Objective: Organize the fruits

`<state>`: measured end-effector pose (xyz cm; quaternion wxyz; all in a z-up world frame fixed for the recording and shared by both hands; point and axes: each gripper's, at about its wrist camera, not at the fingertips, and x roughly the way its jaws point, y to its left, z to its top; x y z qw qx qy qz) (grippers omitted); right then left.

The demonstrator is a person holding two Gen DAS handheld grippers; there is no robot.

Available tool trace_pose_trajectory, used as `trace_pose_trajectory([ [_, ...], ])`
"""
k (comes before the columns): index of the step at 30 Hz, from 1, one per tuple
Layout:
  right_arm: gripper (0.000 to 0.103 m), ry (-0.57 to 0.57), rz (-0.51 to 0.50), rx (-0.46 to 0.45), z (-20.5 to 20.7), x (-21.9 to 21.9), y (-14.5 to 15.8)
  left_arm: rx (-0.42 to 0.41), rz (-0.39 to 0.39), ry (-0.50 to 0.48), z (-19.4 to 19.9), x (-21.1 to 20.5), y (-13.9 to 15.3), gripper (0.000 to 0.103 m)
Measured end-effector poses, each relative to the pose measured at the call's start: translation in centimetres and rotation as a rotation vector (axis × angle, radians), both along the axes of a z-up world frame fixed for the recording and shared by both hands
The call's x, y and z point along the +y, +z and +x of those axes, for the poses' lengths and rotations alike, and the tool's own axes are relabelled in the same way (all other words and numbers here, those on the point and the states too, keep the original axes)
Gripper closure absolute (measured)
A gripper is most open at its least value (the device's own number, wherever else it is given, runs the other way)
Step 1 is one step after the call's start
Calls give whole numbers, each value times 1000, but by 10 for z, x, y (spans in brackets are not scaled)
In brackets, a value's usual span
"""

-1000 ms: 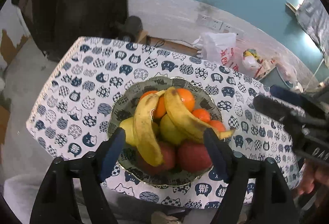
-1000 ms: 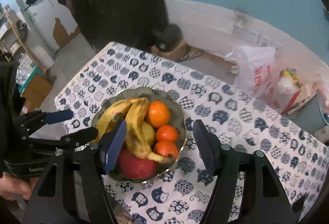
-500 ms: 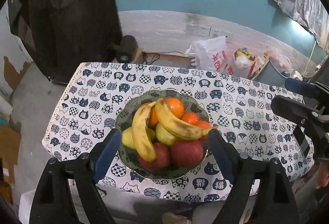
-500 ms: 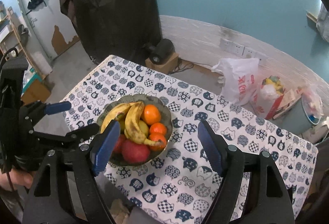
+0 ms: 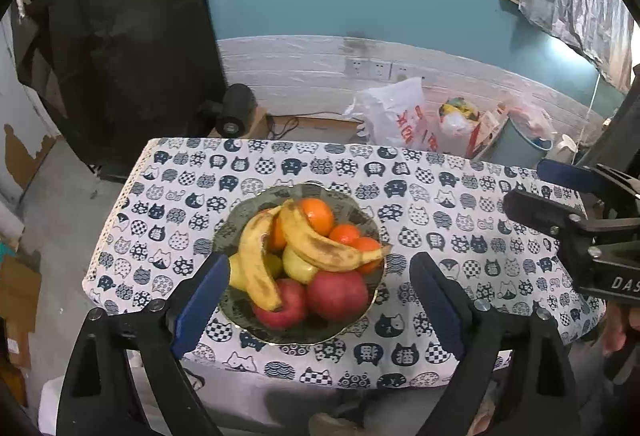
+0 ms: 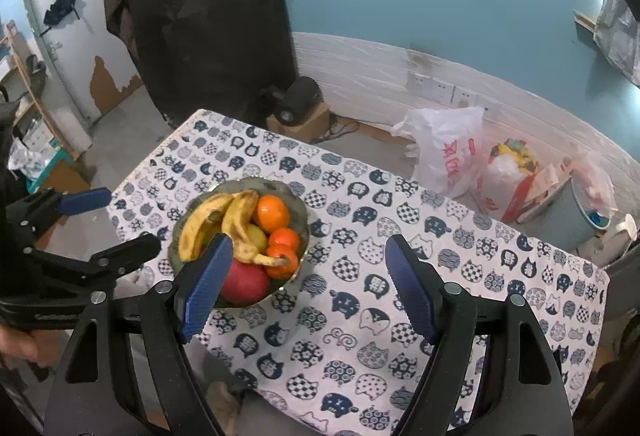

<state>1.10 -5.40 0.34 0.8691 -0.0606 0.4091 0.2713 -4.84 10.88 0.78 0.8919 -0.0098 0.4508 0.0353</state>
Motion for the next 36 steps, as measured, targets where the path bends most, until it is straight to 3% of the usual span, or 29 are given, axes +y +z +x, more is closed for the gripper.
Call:
trace_pose_trajectory([
  [16, 26, -9, 11, 42, 9, -12, -10, 34, 10, -2, 9, -10, -6, 7],
  [36, 26, -3, 14, 30, 4, -13, -6, 21, 18, -18, 8, -16, 1, 5],
])
